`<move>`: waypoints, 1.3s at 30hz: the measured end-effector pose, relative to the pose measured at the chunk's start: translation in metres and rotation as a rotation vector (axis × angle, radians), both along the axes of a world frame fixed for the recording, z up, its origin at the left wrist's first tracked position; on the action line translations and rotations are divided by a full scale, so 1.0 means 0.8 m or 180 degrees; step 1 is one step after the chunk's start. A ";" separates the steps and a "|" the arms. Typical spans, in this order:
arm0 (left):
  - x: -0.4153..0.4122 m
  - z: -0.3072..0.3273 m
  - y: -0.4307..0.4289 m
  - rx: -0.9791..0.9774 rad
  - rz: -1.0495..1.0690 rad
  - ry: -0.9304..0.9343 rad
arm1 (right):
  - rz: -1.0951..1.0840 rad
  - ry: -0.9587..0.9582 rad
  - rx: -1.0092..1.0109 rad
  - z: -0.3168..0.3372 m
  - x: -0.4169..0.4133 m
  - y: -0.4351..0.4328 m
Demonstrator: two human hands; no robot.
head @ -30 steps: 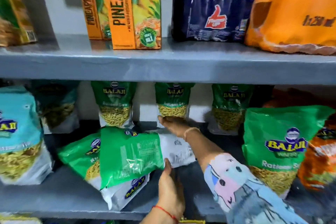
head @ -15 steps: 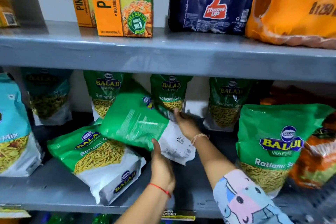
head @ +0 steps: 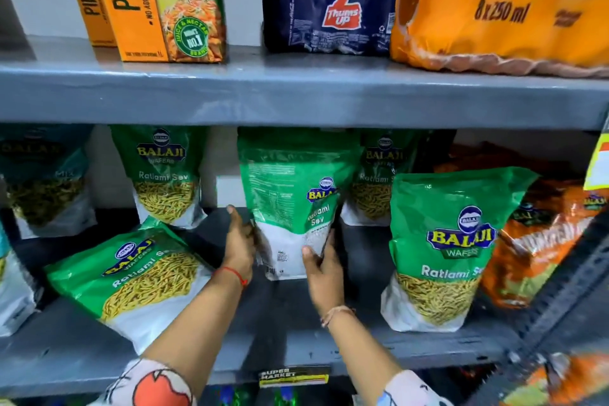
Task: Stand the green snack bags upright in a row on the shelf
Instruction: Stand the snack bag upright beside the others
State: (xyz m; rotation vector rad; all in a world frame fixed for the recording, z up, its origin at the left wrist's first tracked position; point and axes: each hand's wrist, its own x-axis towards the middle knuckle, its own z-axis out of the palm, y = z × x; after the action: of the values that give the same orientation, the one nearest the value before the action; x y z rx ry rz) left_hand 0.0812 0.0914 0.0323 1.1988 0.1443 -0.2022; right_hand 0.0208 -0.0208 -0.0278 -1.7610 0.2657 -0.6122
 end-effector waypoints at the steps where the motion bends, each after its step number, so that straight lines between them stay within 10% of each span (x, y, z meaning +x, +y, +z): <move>1: 0.000 0.003 0.003 0.0028 0.0050 0.0018 | -0.0314 -0.0029 -0.0126 0.000 -0.003 0.004; 4: -0.001 0.006 0.008 0.0160 0.0039 -0.0032 | -0.1042 -0.0069 -0.0840 -0.009 -0.013 0.026; 13: -0.052 -0.018 -0.009 0.1119 0.1706 -0.0550 | 0.0148 0.0316 -0.0664 0.001 0.005 0.044; 23: 0.002 -0.048 -0.025 0.0494 0.0307 -0.0391 | 0.0959 0.0317 0.1365 -0.033 0.036 -0.052; 39: -0.063 -0.100 0.015 0.1216 -0.0448 -0.0434 | 0.1185 0.1064 0.0600 -0.041 -0.026 -0.066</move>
State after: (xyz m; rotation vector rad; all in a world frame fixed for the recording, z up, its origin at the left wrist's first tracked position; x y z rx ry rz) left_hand 0.0308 0.1034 -0.0473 1.6006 -0.0233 -0.2212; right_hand -0.0002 -0.0740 -0.0604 -1.6668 0.2091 -0.0222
